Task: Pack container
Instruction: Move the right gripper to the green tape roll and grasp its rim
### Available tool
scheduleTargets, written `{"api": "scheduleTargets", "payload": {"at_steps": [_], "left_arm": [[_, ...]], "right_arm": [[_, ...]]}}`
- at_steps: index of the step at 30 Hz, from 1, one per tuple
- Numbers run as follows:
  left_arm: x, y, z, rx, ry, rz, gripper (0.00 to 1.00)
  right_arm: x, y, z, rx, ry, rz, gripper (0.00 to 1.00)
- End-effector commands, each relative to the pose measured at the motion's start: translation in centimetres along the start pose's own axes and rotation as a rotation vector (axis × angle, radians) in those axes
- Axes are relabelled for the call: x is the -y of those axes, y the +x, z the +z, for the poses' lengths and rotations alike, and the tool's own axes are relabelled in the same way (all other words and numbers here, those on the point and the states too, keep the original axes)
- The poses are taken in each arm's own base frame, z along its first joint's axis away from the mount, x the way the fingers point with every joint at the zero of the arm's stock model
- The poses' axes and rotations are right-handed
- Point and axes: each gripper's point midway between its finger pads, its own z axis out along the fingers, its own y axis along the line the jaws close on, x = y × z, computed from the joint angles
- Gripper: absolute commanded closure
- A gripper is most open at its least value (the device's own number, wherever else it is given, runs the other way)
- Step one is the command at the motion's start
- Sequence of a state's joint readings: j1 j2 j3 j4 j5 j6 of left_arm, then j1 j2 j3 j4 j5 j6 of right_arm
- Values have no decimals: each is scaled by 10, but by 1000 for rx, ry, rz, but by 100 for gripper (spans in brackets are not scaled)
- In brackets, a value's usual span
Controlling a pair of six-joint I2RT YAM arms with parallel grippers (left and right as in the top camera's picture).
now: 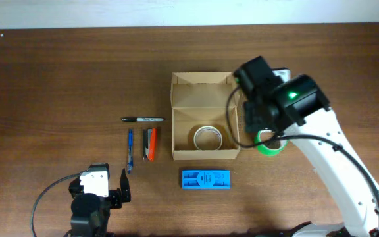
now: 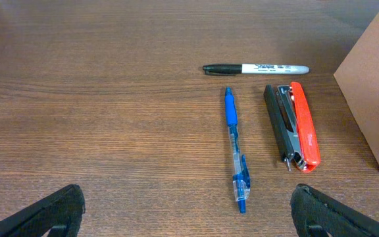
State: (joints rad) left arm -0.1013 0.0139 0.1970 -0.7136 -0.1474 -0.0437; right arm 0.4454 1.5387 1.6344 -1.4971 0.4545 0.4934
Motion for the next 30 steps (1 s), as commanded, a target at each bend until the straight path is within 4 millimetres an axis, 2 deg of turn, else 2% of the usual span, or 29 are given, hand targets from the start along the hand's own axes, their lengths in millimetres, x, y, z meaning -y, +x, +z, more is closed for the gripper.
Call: {"api": "scheduleTargets", "payload": {"at_steps": [1,6,10,17,21,25,30], "left_arm": [[-3,0,1,6,-15,19,0],[-3,0,1,5,-15,19,0],[-3,0,1,6,-15,19,0],[-3,0,1,5,-15,19,0],[-3,0,1,6,-15,19,0],[-3,0,1,6,-15,19,0],[-3,0,1,5,-15,19,0]], "right_arm": [[27,12,14,-36,28,127,5],[21,32,44,-121,-160,128,5],[17,48,76,-190,-264,164,5],[22,67,122,-260,-355,327,5],[29,75,142,-269,-356,390,9],[24,83,157,-266,-368,405,17],[19,87,171,-248,-368,425,18]]}}
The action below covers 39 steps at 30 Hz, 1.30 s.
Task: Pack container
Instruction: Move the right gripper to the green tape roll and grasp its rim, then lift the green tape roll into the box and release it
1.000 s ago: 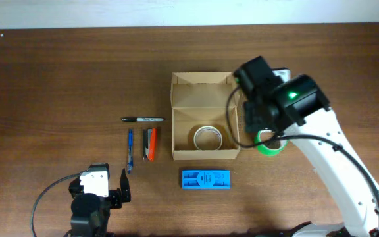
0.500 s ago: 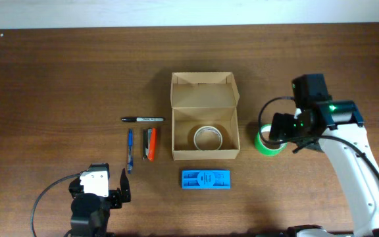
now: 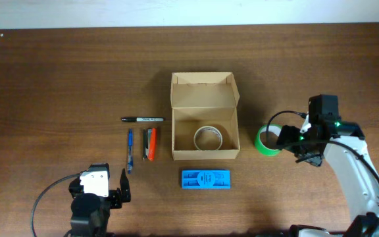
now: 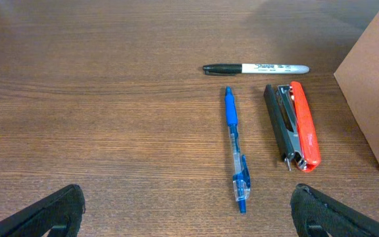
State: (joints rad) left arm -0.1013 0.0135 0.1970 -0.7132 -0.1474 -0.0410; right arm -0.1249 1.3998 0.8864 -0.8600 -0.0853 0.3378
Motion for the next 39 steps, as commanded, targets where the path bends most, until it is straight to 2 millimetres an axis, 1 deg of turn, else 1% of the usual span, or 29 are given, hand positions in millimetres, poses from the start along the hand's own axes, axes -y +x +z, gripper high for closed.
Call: {"api": "scheduleTargets", "payload": {"at_steps": [1,3,6,11,13,14,16,18,19,20,21,23,26,30,31,33,34,35,37,39], "left_arm": [[-3,0,1,5,-15,16,1],[-3,0,1,5,-15,16,0],[-3,0,1,5,-15,16,0],[-3,0,1,5,-15,16,0],[-3,0,1,5,-15,16,0],[-3,0,1,5,-15,16,0],[-3,0,1,5,-15,16,0],[-3,0,1,5,-15,16,0],[-3,0,1,5,-15,16,0],[-3,0,1,5,-15,16,0],[-3,0,1,5,-15,16,0],[-3,0,1,5,-15,16,0],[-3,0,1,5,-15,16,0],[-3,0,1,5,-15,16,1],[-3,0,1,5,-15,16,1],[-3,0,1,5,-15,16,0],[-3,0,1,5,-15,16,0],[-3,0,1,5,-15,16,0],[-3,0,1,5,-15,16,0],[-3,0,1,5,-15,16,0]], "right_arm": [[0,3,8,-4,-18,17,19],[-1,0,12,6,-21,16,22],[-2,-7,21,18,-26,19,24],[-2,-12,40,-2,-20,28,29],[-1,-10,46,-19,-13,30,34],[0,-9,49,-31,-9,31,37],[0,-7,52,-44,-5,32,52],[0,-7,52,-44,-9,32,74],[-3,-8,51,-43,-21,31,87],[-5,-9,49,-40,-33,31,94],[-8,-10,47,-37,-47,30,97],[-12,-15,39,-20,-61,27,96],[-18,-27,19,24,-76,-7,96],[-35,-45,-21,115,-107,-141,96],[-48,-50,-38,154,-142,-236,97],[-82,-49,-64,212,-252,-448,96],[-105,-43,-80,246,-332,-601,97],[-122,-37,-90,270,-384,-716,97],[-148,-25,-106,306,-429,-896,97],[-165,-17,-111,320,-421,-998,97]]}}
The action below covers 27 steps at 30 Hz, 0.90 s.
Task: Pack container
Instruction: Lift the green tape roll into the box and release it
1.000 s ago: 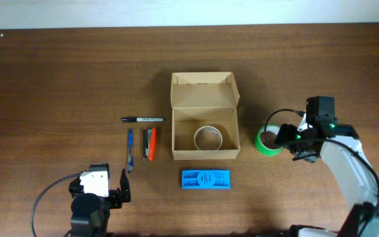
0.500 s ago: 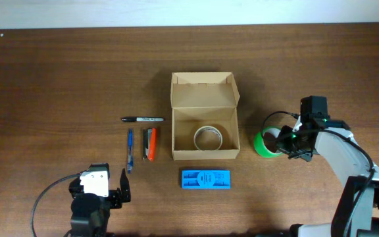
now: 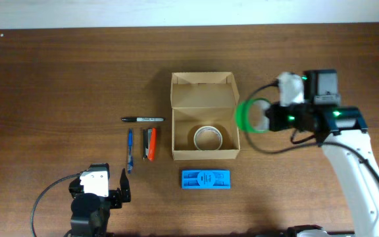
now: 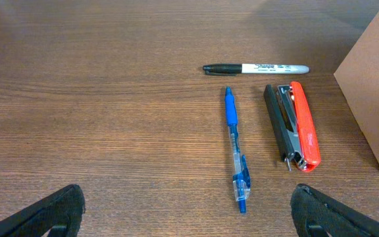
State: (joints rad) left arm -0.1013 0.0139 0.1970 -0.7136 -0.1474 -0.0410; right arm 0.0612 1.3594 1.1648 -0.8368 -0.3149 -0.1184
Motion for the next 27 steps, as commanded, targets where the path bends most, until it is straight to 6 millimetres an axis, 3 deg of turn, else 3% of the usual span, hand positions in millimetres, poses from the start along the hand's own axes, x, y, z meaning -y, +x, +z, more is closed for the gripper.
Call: {"api": "scheduleTargets", "payload": {"at_steps": [1,6,16,27], "left_arm": [[-3,0,1,6,-15,16,0],[-3,0,1,5,-15,16,0],[-3,0,1,6,-15,16,0],[-3,0,1,5,-15,16,0]], "right_arm": [[-53,-14,-4,32,-114,-341,97],[-81,-21,8,6,-123,-470,97],[-86,-62,24,-110,-35,-664,97],[-89,-34,74,-315,-58,-732,97]]}}
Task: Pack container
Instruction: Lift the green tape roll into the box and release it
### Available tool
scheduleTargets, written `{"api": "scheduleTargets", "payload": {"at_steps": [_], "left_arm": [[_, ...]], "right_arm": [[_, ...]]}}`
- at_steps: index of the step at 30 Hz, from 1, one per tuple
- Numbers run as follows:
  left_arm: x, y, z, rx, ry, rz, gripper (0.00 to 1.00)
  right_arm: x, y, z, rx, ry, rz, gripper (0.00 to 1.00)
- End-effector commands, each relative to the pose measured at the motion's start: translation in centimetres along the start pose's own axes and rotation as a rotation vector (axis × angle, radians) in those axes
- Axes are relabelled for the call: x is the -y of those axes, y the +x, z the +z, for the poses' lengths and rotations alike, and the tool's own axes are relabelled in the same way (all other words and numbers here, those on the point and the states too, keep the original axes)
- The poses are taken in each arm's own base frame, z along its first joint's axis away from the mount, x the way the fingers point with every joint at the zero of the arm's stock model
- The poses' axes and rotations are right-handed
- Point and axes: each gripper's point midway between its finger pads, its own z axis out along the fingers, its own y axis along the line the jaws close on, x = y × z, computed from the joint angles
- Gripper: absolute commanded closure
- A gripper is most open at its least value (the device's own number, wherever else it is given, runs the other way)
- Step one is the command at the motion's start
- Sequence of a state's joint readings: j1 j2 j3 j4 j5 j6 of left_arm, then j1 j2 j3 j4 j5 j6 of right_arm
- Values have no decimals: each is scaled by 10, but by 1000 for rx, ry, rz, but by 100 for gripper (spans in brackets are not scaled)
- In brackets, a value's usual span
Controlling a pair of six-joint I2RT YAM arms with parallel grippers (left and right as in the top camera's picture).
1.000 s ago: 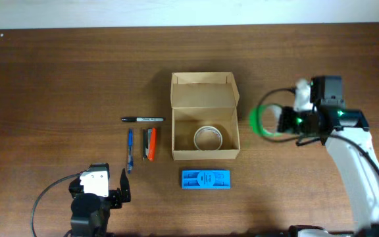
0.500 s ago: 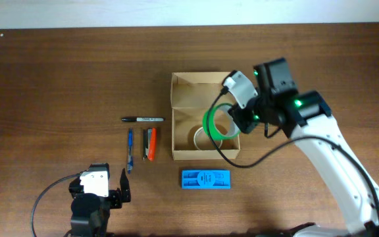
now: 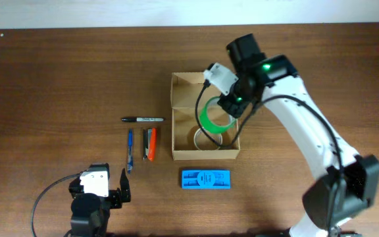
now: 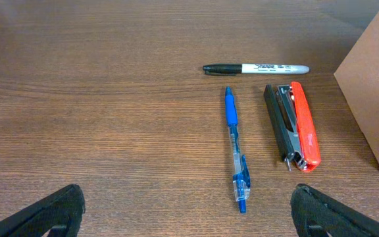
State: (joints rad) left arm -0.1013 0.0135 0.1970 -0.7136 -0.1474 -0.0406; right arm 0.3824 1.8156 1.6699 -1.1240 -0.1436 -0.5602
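Note:
An open cardboard box point(image 3: 176, 125) stands mid-table with a white tape roll point(image 3: 207, 139) on its floor. My right gripper point(image 3: 226, 106) is shut on the rim of a green tape roll point(image 3: 204, 121), which hangs tilted over the box's inside, above the white roll. At the near left edge, my left gripper point(image 3: 124, 186) rests open and holds nothing. In the left wrist view its fingers point(image 4: 58, 210) stand wide apart, and ahead of them lie a blue pen point(image 4: 234, 148), a black marker point(image 4: 255, 68) and a red-and-black stapler point(image 4: 293, 125).
A flat blue packet point(image 3: 206, 179) lies in front of the box. The pen point(image 3: 129, 149), marker point(image 3: 143, 119) and stapler point(image 3: 149, 143) lie in a group left of the box. The box's corner point(image 4: 374, 92) shows at the right of the left wrist view.
My right gripper has moved left with the green tape, from beside the box's right wall to over the box's inside. The left arm has not moved.
The green tape lay on the table right of the box, under my right arm. Then my right gripper was at the roll from the right. Then it held the roll raised beside the box's right wall, and now over the box. My left gripper stayed open and still.

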Motion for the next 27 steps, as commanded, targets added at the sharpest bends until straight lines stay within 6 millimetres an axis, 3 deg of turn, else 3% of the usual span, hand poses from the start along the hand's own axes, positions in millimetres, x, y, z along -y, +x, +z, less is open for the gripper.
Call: {"api": "scheduleTargets", "payload": {"at_steps": [1,6,22,27], "left_arm": [[-3,0,1,5,-15,16,0],[-3,0,1,5,-15,16,0],[-3,0,1,5,-15,16,0],[-3,0,1,5,-15,16,0]], "right_arm": [[-9,-8,11,-32,4,-65,97],[-19,-3,26,-91,-10,-89,97],[-14,16,65,-212,-28,-92,97],[-9,20,68,-236,-3,-94,96]]}}
